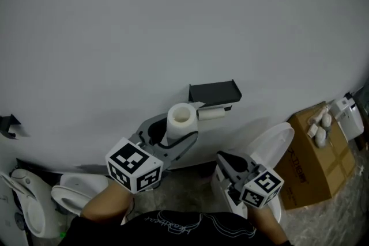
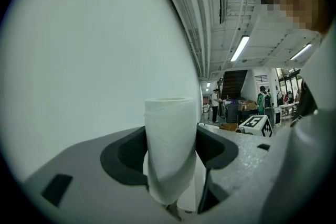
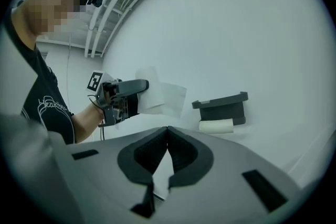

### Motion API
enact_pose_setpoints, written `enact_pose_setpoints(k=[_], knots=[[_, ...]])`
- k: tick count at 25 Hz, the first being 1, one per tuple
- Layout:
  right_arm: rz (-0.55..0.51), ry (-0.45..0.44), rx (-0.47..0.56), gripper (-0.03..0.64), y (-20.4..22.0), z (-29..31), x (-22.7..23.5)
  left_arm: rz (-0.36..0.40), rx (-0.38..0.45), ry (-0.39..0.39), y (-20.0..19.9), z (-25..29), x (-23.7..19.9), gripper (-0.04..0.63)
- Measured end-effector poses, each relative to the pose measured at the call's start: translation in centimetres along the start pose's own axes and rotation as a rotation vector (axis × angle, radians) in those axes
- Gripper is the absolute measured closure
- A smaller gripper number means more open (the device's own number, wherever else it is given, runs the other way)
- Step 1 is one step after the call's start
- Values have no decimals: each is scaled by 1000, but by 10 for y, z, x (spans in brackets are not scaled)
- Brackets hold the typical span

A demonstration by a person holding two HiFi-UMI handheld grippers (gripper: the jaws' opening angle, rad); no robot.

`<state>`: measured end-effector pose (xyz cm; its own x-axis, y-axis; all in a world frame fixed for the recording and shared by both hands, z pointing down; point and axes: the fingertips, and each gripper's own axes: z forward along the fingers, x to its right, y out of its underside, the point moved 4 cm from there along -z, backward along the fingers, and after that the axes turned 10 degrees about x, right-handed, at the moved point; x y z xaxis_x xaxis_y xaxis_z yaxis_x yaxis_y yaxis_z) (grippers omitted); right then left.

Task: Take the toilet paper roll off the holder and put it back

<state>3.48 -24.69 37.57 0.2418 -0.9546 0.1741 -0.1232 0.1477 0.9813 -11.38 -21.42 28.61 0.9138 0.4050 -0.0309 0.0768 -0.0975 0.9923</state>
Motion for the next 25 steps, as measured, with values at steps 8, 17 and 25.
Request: enact_pose_setpoints(k=[8,17,25], knots=[[-16,5,25,614,-10,-12,-26,-47,4,18,29,-41,26,318],[-13,3,22,614,-5,-18,-48,-52,-53,-21,62,-63,38,318],[-4,7,19,614,-3,-20,-45,-83,-89,-30,78,-61,37,318]])
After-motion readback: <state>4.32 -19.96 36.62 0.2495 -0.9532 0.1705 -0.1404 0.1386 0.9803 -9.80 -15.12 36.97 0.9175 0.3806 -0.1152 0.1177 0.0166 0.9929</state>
